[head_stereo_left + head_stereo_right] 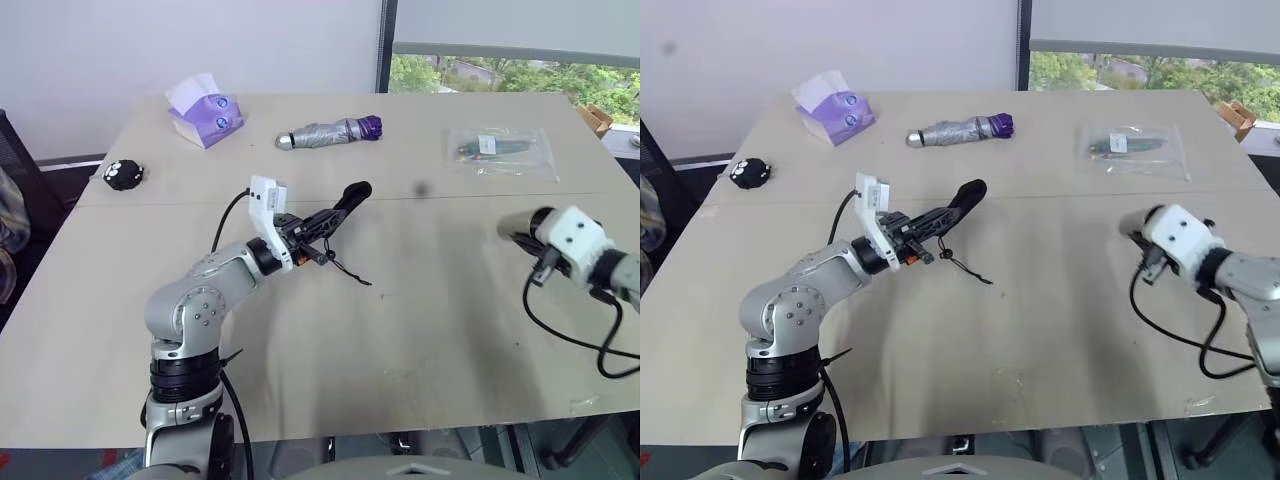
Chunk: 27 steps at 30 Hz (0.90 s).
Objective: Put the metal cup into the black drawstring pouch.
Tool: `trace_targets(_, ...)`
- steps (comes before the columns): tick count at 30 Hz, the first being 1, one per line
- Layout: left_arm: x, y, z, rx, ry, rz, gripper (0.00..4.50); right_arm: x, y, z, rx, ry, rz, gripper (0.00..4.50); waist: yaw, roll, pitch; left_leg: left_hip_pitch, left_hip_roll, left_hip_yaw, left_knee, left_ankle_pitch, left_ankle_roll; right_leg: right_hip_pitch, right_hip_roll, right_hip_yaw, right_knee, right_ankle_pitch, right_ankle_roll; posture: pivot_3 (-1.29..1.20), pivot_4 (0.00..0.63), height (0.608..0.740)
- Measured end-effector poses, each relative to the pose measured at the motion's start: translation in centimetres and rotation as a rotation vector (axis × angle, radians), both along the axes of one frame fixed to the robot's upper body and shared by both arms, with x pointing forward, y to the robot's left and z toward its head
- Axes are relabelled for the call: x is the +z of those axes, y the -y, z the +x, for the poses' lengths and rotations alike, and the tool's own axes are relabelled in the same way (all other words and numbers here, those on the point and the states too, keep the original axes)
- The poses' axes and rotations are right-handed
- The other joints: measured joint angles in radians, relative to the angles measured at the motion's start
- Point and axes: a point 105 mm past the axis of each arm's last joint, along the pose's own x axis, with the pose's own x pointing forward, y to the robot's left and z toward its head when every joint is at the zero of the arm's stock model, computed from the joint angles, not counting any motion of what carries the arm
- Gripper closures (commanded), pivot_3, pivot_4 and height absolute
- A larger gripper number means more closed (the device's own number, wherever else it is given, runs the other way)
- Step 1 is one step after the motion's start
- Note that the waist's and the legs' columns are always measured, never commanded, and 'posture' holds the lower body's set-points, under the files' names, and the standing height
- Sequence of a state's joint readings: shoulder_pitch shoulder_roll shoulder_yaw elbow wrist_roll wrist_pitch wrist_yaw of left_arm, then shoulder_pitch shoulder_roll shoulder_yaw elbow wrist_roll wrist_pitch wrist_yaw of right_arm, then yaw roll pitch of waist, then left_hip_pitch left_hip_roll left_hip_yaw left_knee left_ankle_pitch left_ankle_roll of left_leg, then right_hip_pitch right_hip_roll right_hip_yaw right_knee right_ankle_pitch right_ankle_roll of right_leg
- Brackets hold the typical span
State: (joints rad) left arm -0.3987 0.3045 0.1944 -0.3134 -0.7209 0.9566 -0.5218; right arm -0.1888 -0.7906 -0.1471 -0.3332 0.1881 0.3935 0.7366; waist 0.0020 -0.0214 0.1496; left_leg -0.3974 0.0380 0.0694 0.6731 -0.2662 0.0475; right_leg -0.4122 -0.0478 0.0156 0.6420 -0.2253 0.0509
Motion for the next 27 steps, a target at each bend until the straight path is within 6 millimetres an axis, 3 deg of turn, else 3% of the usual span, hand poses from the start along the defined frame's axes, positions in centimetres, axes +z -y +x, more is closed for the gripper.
trace_targets(4, -0.2, 0.1, 0.2, -0.003, -0.001, 0.003, 4.50, 3.0, -4.2, 0.2, 0.074, 0.051, 0.243, 4.47, 0.000, 0.000, 0.000, -0.001, 0.000, 0.000, 0.000, 0.000, 0.000, 0.000, 0.000, 0.000, 0.000, 0.000, 0.000, 0.00, 0.150, 0.740)
trace_targets(7, -0.2, -0.3, 0.4, 0.003, 0.071, 0.100, 4.50, 3.7, -5.3, -0.3, 0.099, 0.048, 0.250, 4.47, 0.010, 0.000, 0.000, -0.001, 0.000, 0.001, -0.001, 0.000, 0.000, 0.000, -0.001, 0.000, -0.001, 0.000, 0.000, 0.00, 0.150, 0.740)
trace_targets(8, -0.4, -0.9, 0.4, 0.016, 0.118, 0.184, 3.90, 3.4, -5.2, -0.3, 0.095, 0.036, 0.232, 4.50, 0.011, 0.000, 0.000, -0.001, 0.000, 0.001, -0.001, 0.000, 0.000, 0.000, -0.001, 0.000, -0.001, 0.000, 0.000, 0.00, 0.150, 0.740)
trace_targets(9, -0.7, -1.4, 0.4, 0.024, 0.139, 0.239, 3.66, 3.1, -5.0, -0.4, 0.088, 0.024, 0.218, 4.50, 0.012, 0.000, 0.000, -0.001, -0.001, 0.002, -0.001, 0.000, 0.000, -0.001, -0.001, 0.000, -0.002, -0.002, -0.003, 0.00, 0.150, 0.740)
trace_targets(10, -0.8, -1.9, 0.4, 0.036, 0.168, 0.272, 3.14, 2.8, -4.7, -0.4, 0.078, 0.012, 0.207, 4.50, 0.012, 0.000, 0.000, -0.002, 0.000, 0.002, -0.002, 0.000, 0.000, -0.001, -0.002, 0.000, -0.002, -0.002, -0.004, 0.00, 0.150, 0.740)
trace_targets(13, -0.3, -2.1, 0.4, 0.043, 0.239, 0.287, 1.65, 2.6, -4.6, -0.4, 0.076, 0.000, 0.204, 4.50, 0.012, 0.000, 0.000, -0.002, 0.000, 0.002, -0.002, 0.000, 0.000, -0.001, -0.003, 0.001, -0.003, -0.002, -0.004, 0.00, 0.150, 0.740)
trace_targets(17, 0.0, -3.1, 0.9, 0.078, 0.320, 0.398, 0.08, 2.4, -4.5, -0.6, 0.087, -0.019, 0.186, 4.50, 0.010, 0.000, 0.000, -0.001, 0.000, 0.002, -0.002, 0.000, 0.000, -0.001, -0.001, 0.000, -0.002, -0.002, -0.004, 0.00, 0.150, 0.740)
trace_targets(23, -3.0, -3.9, -0.6, -0.029, 0.292, 0.535, 0.08, 1.2, -5.3, -1.0, 0.104, -0.055, 0.198, 4.50, 0.005, 0.000, 0.000, -0.001, 0.001, 0.002, -0.002, 0.000, 0.000, -0.002, -0.001, 0.000, -0.002, -0.002, -0.004, 0.00, 0.150, 0.740)
trace_targets(27, -3.7, -4.7, -0.3, -0.021, 0.339, 0.620, 0.08, 1.0, -5.9, -1.1, 0.115, -0.057, 0.214, 4.50, 0.010, 0.000, 0.000, -0.001, 0.001, 0.002, -0.002, 0.000, 0.000, -0.002, -0.002, 0.000, -0.001, -0.002, -0.004, 0.00, 0.150, 0.740)
